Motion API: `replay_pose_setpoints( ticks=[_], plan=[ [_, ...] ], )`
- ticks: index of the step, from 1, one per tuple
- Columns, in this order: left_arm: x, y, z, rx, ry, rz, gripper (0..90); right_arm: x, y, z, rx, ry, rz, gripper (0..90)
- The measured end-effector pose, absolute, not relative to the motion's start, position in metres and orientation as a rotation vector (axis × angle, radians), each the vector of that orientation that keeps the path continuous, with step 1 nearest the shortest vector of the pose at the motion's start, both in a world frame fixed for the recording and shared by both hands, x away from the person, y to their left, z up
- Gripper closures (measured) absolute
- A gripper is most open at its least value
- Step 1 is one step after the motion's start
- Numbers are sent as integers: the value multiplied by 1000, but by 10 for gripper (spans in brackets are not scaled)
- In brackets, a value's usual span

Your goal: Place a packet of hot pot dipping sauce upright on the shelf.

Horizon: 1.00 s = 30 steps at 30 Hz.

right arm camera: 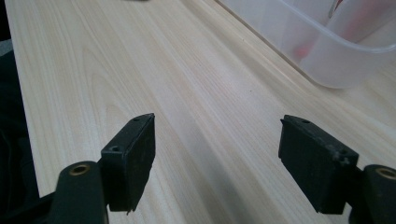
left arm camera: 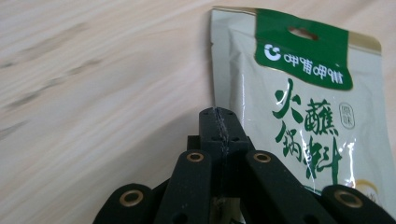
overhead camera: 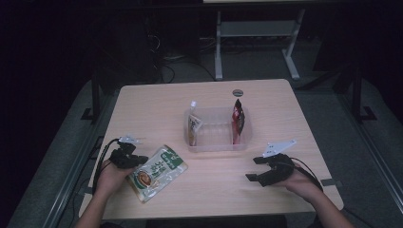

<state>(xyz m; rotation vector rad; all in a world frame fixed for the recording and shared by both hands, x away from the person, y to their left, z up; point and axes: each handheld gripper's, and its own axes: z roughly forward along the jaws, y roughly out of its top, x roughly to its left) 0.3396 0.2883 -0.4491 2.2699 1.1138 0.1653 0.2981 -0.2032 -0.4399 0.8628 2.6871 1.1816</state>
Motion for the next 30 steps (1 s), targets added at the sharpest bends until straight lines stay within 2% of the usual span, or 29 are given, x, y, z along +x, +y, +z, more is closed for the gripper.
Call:
replay_pose_setpoints(
  ticks=[10, 18, 19, 25, 30],
  plan=[
    [331, 254, -449, 2313, 950, 93, 900, 298, -203, -440, 865, 2688, 1181, 267],
    [319, 269, -432, 2265, 893, 115, 897, 298, -204, -440, 874, 2686, 1184, 267],
    [315, 271, -431, 2264, 895, 119, 822, 298, -204, -440, 876, 2686, 1184, 267],
    [295, 281, -428, 2249, 863, 130, 601, 298, -204, -440, 878, 2686, 1183, 267],
    [286, 279, -434, 2306, 813, 129, 403, 298, -204, -440, 876, 2688, 1182, 267]
  ],
)
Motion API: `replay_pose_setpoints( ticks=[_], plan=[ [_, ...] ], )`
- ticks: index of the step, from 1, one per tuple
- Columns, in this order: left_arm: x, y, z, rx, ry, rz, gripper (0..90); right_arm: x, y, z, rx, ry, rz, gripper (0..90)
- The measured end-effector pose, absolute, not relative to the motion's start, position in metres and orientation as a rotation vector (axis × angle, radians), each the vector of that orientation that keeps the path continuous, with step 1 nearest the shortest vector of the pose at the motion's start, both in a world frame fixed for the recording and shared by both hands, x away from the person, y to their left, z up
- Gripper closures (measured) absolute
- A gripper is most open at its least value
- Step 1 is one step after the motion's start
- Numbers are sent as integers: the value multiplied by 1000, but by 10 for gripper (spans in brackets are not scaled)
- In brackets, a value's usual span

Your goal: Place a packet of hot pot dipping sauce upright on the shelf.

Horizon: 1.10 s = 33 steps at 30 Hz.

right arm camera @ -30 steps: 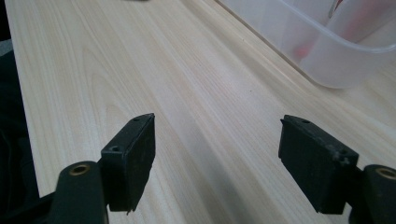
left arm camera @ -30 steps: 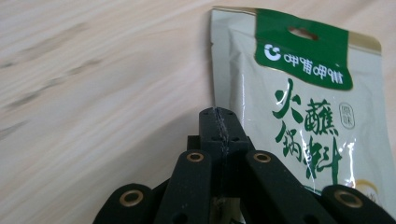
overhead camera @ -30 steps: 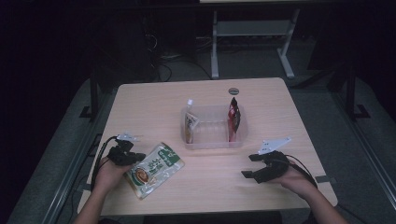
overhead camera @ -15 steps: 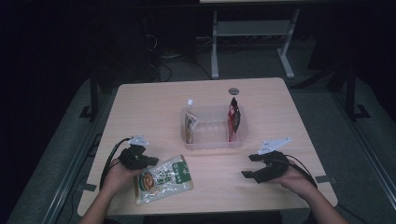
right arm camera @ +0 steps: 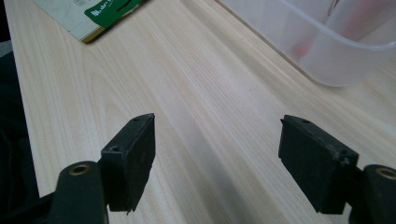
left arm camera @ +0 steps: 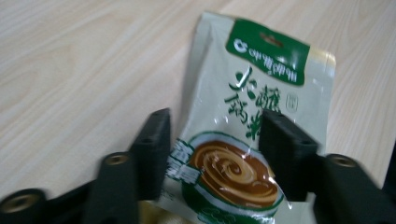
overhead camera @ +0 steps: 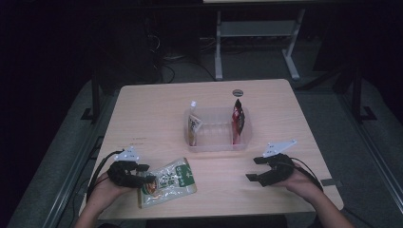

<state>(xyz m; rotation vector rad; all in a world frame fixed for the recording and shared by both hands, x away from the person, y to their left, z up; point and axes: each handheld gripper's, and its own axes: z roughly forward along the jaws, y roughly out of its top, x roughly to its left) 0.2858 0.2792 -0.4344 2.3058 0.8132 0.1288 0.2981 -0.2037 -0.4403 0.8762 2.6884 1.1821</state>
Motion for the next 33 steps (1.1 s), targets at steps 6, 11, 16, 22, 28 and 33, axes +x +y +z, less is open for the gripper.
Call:
replay_pose_setpoints(
  ticks=[6, 11, 16, 22, 28, 33],
  plan=[
    [294, 270, -445, 2366, 771, 156, 293, 298, -203, -440, 876, 2691, 1181, 267],
    [298, 268, -456, 2392, 764, 129, 272, 299, -203, -441, 873, 2693, 1179, 266],
    [296, 268, -455, 2382, 734, 118, 400, 298, -203, -441, 873, 2693, 1176, 266],
    [297, 269, -454, 2359, 746, 50, 733, 298, -201, -441, 862, 2695, 1173, 266],
    [295, 267, -451, 2317, 745, -4, 893, 299, -202, -441, 861, 2696, 1176, 266],
    [294, 263, -440, 2279, 694, 15, 900, 300, -200, -440, 871, 2702, 1203, 270]
  ],
)
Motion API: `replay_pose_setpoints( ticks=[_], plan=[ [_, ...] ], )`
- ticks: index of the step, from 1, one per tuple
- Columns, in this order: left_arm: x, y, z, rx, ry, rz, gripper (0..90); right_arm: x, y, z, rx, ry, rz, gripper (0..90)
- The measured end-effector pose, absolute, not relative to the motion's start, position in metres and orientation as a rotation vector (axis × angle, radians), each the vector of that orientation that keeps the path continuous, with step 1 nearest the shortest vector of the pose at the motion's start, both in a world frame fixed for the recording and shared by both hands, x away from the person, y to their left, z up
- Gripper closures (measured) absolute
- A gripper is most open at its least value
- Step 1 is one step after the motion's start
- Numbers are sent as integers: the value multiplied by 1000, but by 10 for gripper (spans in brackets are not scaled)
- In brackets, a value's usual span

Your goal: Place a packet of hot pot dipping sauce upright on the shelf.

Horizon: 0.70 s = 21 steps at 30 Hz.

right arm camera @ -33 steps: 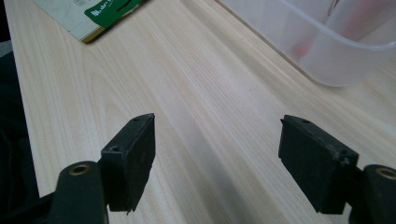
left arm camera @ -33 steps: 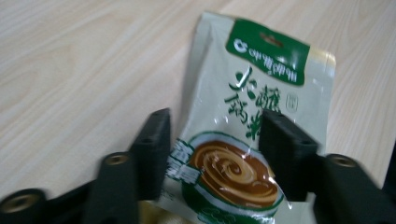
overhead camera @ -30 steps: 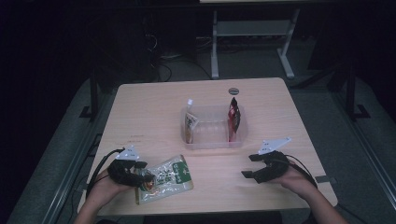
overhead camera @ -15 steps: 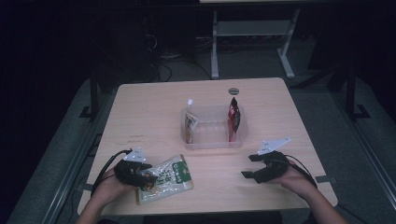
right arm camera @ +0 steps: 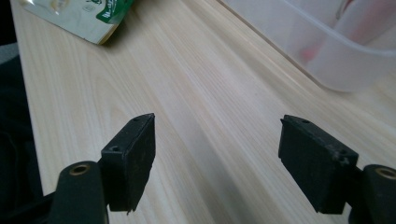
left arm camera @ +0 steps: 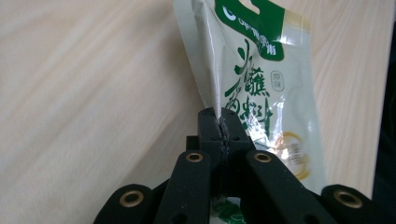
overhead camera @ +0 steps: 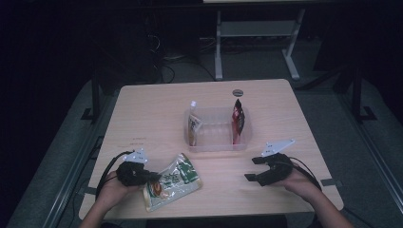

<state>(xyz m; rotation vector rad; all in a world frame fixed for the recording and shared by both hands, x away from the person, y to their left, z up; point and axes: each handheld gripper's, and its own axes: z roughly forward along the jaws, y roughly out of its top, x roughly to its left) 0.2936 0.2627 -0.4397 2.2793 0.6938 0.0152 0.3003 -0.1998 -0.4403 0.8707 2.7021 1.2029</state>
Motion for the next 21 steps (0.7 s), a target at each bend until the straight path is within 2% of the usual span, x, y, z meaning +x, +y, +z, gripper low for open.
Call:
replay_pose_setpoints(
  ticks=[7, 11, 21],
  plan=[
    [291, 248, -421, 2201, 618, 39, 900, 303, -184, -433, 841, 2720, 1317, 269],
    [292, 234, -414, 2176, 576, 34, 900, 305, -169, -427, 792, 2731, 1373, 238],
    [299, 199, -403, 2168, 491, 16, 900, 315, -143, -407, 729, 2770, 1526, 229]
  ],
)
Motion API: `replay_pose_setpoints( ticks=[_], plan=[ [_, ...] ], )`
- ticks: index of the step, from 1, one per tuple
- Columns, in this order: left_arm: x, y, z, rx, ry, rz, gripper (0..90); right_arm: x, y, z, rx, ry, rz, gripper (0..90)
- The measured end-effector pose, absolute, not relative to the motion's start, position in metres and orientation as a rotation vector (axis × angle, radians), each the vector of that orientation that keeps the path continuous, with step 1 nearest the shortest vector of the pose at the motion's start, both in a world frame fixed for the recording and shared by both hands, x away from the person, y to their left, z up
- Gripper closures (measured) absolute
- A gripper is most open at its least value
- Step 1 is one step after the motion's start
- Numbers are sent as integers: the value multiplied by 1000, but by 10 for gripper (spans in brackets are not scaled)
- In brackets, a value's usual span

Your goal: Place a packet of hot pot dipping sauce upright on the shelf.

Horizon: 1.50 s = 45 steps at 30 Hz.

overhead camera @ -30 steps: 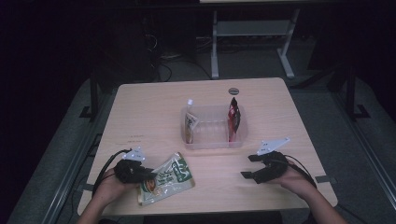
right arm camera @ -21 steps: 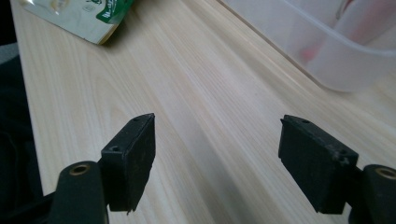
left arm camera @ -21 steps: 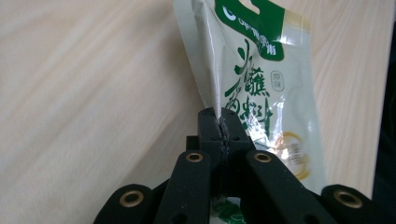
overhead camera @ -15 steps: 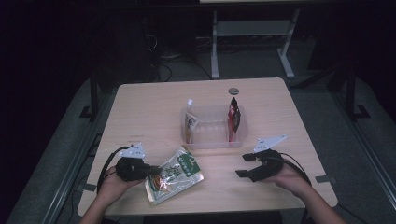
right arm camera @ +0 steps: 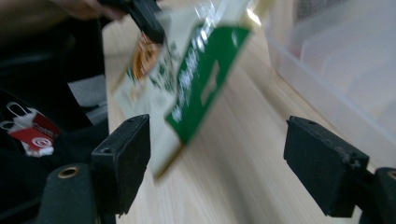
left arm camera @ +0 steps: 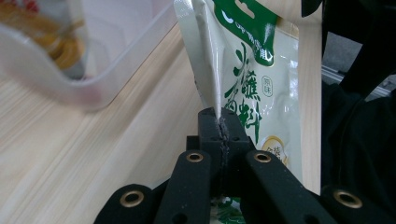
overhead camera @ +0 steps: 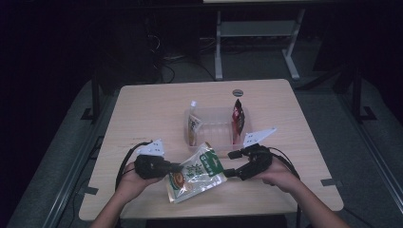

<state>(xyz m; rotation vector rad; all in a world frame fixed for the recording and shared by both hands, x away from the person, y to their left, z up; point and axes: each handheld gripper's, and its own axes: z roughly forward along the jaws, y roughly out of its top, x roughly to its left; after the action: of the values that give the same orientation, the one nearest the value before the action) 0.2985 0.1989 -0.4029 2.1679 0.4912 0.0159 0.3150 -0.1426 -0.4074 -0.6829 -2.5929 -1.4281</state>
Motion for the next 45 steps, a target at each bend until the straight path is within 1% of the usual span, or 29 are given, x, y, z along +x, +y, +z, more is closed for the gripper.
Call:
replay_pose_setpoints(
  ticks=[1, 7, 15, 27, 34, 40, 42, 45],
  plan=[
    [299, 196, -402, 2166, 484, 13, 900, 316, -141, -405, -673, -2582, -1435, 235],
    [304, 184, -397, 2158, 454, 24, 900, 323, -130, -400, -627, -2554, -1445, 357],
    [303, 182, -398, 2150, 438, 28, 900, 327, -127, -403, -631, -2534, -1473, 595],
    [304, 181, -398, 2142, 433, 47, 899, 329, -128, -405, -576, -2486, -1477, 811],
    [305, 182, -398, 2133, 430, 50, 897, 327, -127, -405, -534, -2498, -1480, 884],
    [307, 182, -399, 2131, 428, 55, 884, 327, -129, -405, -498, -2469, -1496, 898],
    [307, 180, -401, 2143, 433, 68, 859, 327, -129, -405, -484, -2470, -1499, 900],
    [307, 179, -403, 2146, 450, 81, 787, 325, -128, -406, -468, -2477, -1502, 900]
  ],
)
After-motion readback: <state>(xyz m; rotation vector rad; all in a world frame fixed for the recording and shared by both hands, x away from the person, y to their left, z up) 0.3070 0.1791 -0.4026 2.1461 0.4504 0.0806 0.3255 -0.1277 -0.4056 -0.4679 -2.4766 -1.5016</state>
